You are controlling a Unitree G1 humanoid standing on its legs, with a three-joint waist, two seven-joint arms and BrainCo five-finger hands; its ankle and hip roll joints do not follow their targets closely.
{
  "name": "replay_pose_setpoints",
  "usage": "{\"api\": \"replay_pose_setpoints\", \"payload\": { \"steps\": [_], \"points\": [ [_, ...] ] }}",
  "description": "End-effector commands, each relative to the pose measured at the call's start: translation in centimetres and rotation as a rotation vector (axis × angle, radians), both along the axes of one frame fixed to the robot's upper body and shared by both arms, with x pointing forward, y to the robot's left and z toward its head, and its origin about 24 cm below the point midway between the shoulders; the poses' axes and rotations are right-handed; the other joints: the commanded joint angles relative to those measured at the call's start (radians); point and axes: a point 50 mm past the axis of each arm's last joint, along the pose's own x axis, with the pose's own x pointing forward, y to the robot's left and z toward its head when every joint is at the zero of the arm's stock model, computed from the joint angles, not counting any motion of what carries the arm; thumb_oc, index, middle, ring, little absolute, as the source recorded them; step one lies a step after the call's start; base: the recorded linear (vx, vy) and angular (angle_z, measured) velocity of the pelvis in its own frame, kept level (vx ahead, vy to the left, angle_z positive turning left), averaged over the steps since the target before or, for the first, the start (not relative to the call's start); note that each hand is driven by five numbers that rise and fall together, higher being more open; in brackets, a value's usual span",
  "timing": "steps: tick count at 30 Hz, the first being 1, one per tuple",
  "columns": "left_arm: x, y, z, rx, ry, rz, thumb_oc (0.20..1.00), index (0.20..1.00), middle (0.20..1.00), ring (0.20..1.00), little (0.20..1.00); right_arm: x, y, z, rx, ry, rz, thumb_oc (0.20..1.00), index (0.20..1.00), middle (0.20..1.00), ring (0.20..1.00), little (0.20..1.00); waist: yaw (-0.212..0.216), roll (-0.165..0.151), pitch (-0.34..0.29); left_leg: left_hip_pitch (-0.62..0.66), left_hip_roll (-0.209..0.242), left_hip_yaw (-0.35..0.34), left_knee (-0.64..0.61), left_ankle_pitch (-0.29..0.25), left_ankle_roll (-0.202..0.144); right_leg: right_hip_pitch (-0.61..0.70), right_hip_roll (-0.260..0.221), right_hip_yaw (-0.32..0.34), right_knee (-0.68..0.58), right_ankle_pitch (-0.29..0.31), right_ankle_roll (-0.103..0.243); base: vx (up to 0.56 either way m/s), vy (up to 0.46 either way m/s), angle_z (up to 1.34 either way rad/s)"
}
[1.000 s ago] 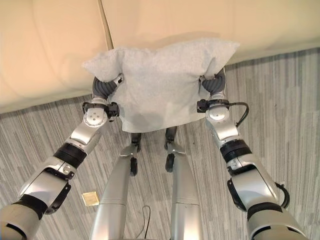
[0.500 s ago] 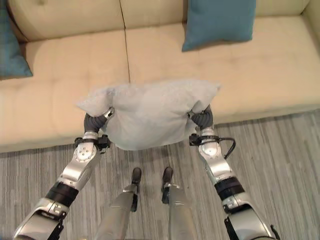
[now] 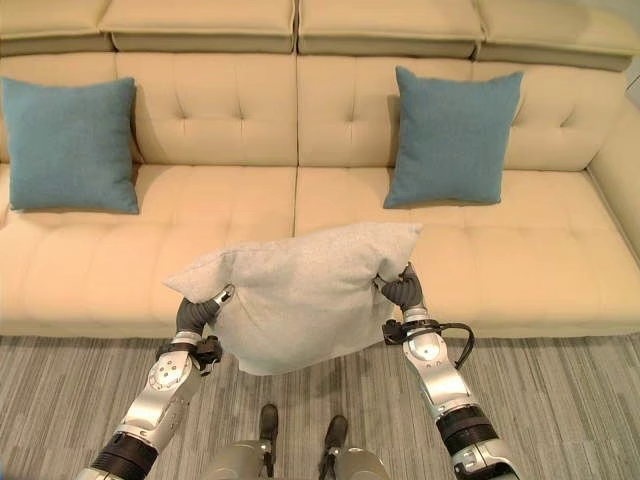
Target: Pick up all the scattered cushions and arrange them neatly on the sofa.
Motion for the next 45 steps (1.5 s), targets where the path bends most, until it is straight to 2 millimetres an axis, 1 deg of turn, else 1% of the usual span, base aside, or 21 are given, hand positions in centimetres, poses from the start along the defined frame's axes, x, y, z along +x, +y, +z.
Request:
{"api": "replay_pose_setpoints", "payload": {
  "steps": [1, 2, 5, 7, 8, 10, 14, 16, 18, 20, 23, 26, 28, 29, 33, 34, 36, 37, 40, 43, 45],
  "points": [
    [0.9, -0.3, 3.3, -0.001, -0.179, -0.045, 0.2, 0.2, 0.2, 0.2, 0.2, 0.6, 0.6, 3.0, 0.023, -0.155, 0.037, 0.2, 0.2, 0.2, 0.2, 0.2, 0.012, -0.045, -0.088, 0.021, 0.027, 0.013, 0.038, -0.056, -0.058, 0.032, -0.046, 0.051, -0.054, 0.039, 0.129, 0.02, 0.134, 0.0],
    [0.9, -0.2, 3.5, 0.006, -0.184, -0.047, 0.2, 0.2, 0.2, 0.2, 0.2, 0.7, 0.8, 3.0, 0.026, -0.156, 0.043, 0.2, 0.2, 0.2, 0.2, 0.2, 0.014, -0.044, -0.092, 0.03, 0.023, 0.014, 0.026, -0.057, -0.053, 0.029, -0.053, 0.055, -0.046, 0.042, 0.136, 0.0, 0.203, 0.0],
    [0.9, 0.2, 4.0, 0.044, -0.206, -0.061, 0.2, 0.2, 0.2, 0.2, 0.2, 1.1, 1.8, 3.1, 0.035, -0.159, 0.079, 0.2, 0.2, 0.2, 0.2, 0.2, 0.021, -0.032, -0.08, 0.074, 0.008, 0.02, -0.006, -0.066, -0.019, -0.024, -0.082, 0.108, 0.111, 0.048, 0.157, 0.0, 0.241, -0.03],
    [0.9, 0.1, 4.0, 0.045, -0.205, -0.064, 0.2, 0.2, 0.2, 0.2, 0.2, 1.2, 2.0, 3.2, 0.04, -0.165, 0.086, 0.2, 0.2, 0.2, 0.2, 0.2, 0.019, -0.031, -0.078, 0.079, 0.006, 0.017, -0.012, -0.063, -0.015, -0.043, -0.064, 0.134, 0.127, 0.044, 0.154, 0.02, 0.065, -0.09],
    [0.9, 0.1, 3.8, 0.043, -0.2, -0.066, 0.2, 0.2, 0.2, 0.2, 0.2, 1.1, 2.2, 3.1, 0.042, -0.159, 0.095, 0.2, 0.2, 0.2, 0.2, 0.2, 0.007, -0.032, -0.078, 0.085, -0.004, 0.008, -0.023, -0.057, -0.01, -0.072, -0.005, 0.204, 0.114, 0.027, 0.143, 0.06, 0.044, 0.03],
    [0.9, 0.2, 3.9, 0.046, -0.201, -0.068, 0.2, 0.2, 0.2, 0.2, 0.2, 1.1, 2.1, 3.2, 0.027, -0.16, 0.103, 0.2, 0.2, 0.2, 0.2, 0.2, 0.007, -0.039, -0.079, 0.094, -0.02, -0.006, -0.035, -0.053, -0.008, -0.084, 0.035, 0.225, 0.066, 0.034, 0.131, 0.11, 0.011, 0.11],
    [0.8, -0.3, 3.6, 0.027, -0.192, -0.079, 0.2, 0.2, 0.2, 0.2, 0.2, 0.4, 1.2, 2.6, 0.032, -0.142, 0.08, 0.2, 0.2, 0.2, 0.2, 0.2, -0.01, -0.058, -0.083, 0.093, -0.039, -0.039, -0.005, -0.073, -0.02, -0.046, 0.06, 0.268, 0.014, 0.038, 0.108, 0.11, -0.054, 0.26],
    [0.8, -0.5, 3.5, 0.018, -0.19, -0.084, 0.2, 0.2, 0.2, 0.2, 0.2, 0.1, 0.8, 2.3, 0.026, -0.13, 0.072, 0.2, 0.2, 0.2, 0.2, 0.2, -0.017, -0.063, -0.084, 0.085, -0.043, -0.049, 0.034, -0.091, -0.025, -0.03, 0.058, 0.261, 0.0, 0.04, 0.103, 0.12, -0.074, 0.62],
    [0.6, -0.9, 3.2, -0.003, -0.181, -0.096, 0.2, 0.2, 0.2, 0.2, 0.2, -0.5, -0.2, 2.2, 0.008, -0.123, 0.056, 0.2, 0.2, 0.2, 0.2, 0.2, -0.024, -0.076, -0.084, 0.063, -0.048, -0.052, 0.133, -0.125, -0.043, 0.013, 0.053, 0.243, -0.028, 0.038, 0.093, 0.19, -0.077, 0.69],
    [0.6, -0.9, 3.1, -0.007, -0.177, -0.09, 0.2, 0.2, 0.2, 0.2, 0.2, -0.5, -0.3, 2.2, 0.01, -0.122, 0.053, 0.2, 0.2, 0.2, 0.2, 0.2, -0.026, -0.08, -0.083, 0.03, -0.044, -0.051, 0.18, -0.127, -0.05, 0.027, 0.045, 0.234, -0.041, 0.036, 0.092, 0.11, -0.015, 0.47],
    [0.5, -0.9, 3.0, -0.006, -0.167, -0.095, 0.2, 0.2, 0.2, 0.2, 0.2, -0.6, -0.8, 2.4, 0.002, -0.123, 0.044, 0.2, 0.2, 0.2, 0.2, 0.2, -0.019, -0.083, -0.087, -0.03, -0.021, -0.027, 0.163, -0.101, -0.05, 0.044, 0.034, 0.22, -0.058, 0.028, 0.094, 0.09, 0.029, 0.3],
    [0.7, -0.8, 3.4, 0.007, -0.175, -0.085, 0.2, 0.2, 0.2, 0.2, 0.2, -0.3, -1.0, 2.7, 0.0, -0.133, 0.024, 0.2, 0.2, 0.2, 0.2, 0.2, 0.0, -0.082, -0.08, -0.132, 0.004, -0.015, 0.126, -0.023, -0.059, 0.069, 0.034, 0.22, -0.063, 0.0, 0.09, 0.12, 0.048, 0.12],
    [0.8, -0.7, 3.4, 0.004, -0.179, -0.083, 0.2, 0.2, 0.2, 0.2, 0.2, -0.1, -1.0, 2.7, 0.002, -0.134, 0.02, 0.2, 0.2, 0.2, 0.2, 0.2, 0.006, -0.081, -0.08, -0.146, 0.011, -0.009, 0.134, -0.016, -0.062, 0.072, 0.033, 0.221, -0.061, -0.007, 0.088, 0.12, 0.092, 0.07],
    [0.6, -0.6, 3.3, 0.003, -0.174, -0.079, 0.2, 0.2, 0.2, 0.2, 0.2, -0.1, -0.8, 2.9, 0.002, -0.139, 0.03, 0.2, 0.2, 0.2, 0.2, 0.2, 0.007, -0.068, -0.092, -0.108, 0.015, -0.006, 0.1, -0.021, -0.057, 0.077, 0.033, 0.222, -0.053, -0.017, 0.093, 0.25, 0.198, -0.18],
    [0.4, -0.2, 3.3, 0.016, -0.175, -0.081, 0.2, 0.2, 0.2, 0.2, 0.2, 0.0, -0.3, 2.8, 0.01, -0.14, 0.042, 0.2, 0.2, 0.2, 0.2, 0.2, 0.014, -0.064, -0.103, -0.047, 0.0, 0.004, 0.069, -0.039, -0.035, 0.089, -0.001, 0.238, -0.004, -0.032, 0.11, 0.22, 0.204, -0.28],
    [0.4, 0.0, 3.6, 0.03, -0.183, -0.079, 0.2, 0.2, 0.2, 0.2, 0.2, 0.1, 0.1, 2.8, 0.019, -0.141, 0.051, 0.2, 0.2, 0.2, 0.2, 0.2, 0.015, -0.061, -0.099, -0.024, -0.006, 0.018, 0.067, -0.055, -0.018, 0.062, -0.019, 0.238, 0.085, -0.021, 0.127, 0.16, 0.198, -0.08],
    [0.5, 0.1, 3.8, 0.033, -0.19, -0.077, 0.2, 0.2, 0.2, 0.2, 0.2, 0.2, 0.4, 2.9, 0.024, -0.143, 0.058, 0.2, 0.2, 0.2, 0.2, 0.2, 0.016, -0.06, -0.091, -0.015, -0.007, 0.025, 0.068, -0.062, -0.006, 0.033, -0.029, 0.243, 0.155, -0.003, 0.139, 0.12, 0.191, -0.32],
    [1.0, 0.5, 4.5, 0.059, -0.214, -0.067, 0.2, 0.2, 0.2, 0.2, 0.2, 0.7, 1.2, 3.3, 0.036, -0.162, 0.07, 0.2, 0.2, 0.2, 0.2, 0.2, 0.011, -0.052, -0.07, 0.015, -0.006, 0.042, 0.067, -0.083, 0.015, -0.058, -0.038, 0.241, 0.308, 0.04, 0.158, 0.11, 0.193, -0.3],
    [1.1, 0.5, 4.6, 0.063, -0.221, -0.068, 0.2, 0.2, 0.2, 0.2, 0.2, 1.0, 1.4, 3.6, 0.032, -0.17, 0.081, 0.2, 0.2, 0.2, 0.2, 0.2, 0.003, -0.048, -0.065, 0.048, -0.012, 0.044, 0.059, -0.1, 0.021, -0.114, -0.022, 0.235, 0.308, 0.038, 0.148, 0.18, 0.113, -0.1],
    [1.1, 0.2, 4.8, 0.055, -0.234, -0.08, 0.2, 0.2, 0.2, 0.2, 0.2, 1.2, 1.5, 3.9, 0.032, -0.179, 0.094, 0.2, 0.2, 0.2, 0.2, 0.2, -0.014, -0.05, -0.061, 0.11, -0.029, 0.053, 0.044, -0.131, 0.018, -0.154, -0.01, 0.151, 0.14, 0.058, 0.14, 0.2, 0.022, -0.21],
    [1.2, 0.2, 4.9, 0.064, -0.237, -0.074, 0.2, 0.2, 0.2, 0.2, 0.2, 1.2, 1.5, 3.8, 0.026, -0.174, 0.097, 0.2, 0.2, 0.2, 0.2, 0.2, -0.017, -0.053, -0.057, 0.123, -0.034, 0.055, 0.045, -0.143, 0.018, -0.158, -0.011, 0.131, 0.107, 0.066, 0.143, 0.14, -0.02, -0.22]
  ]
}}
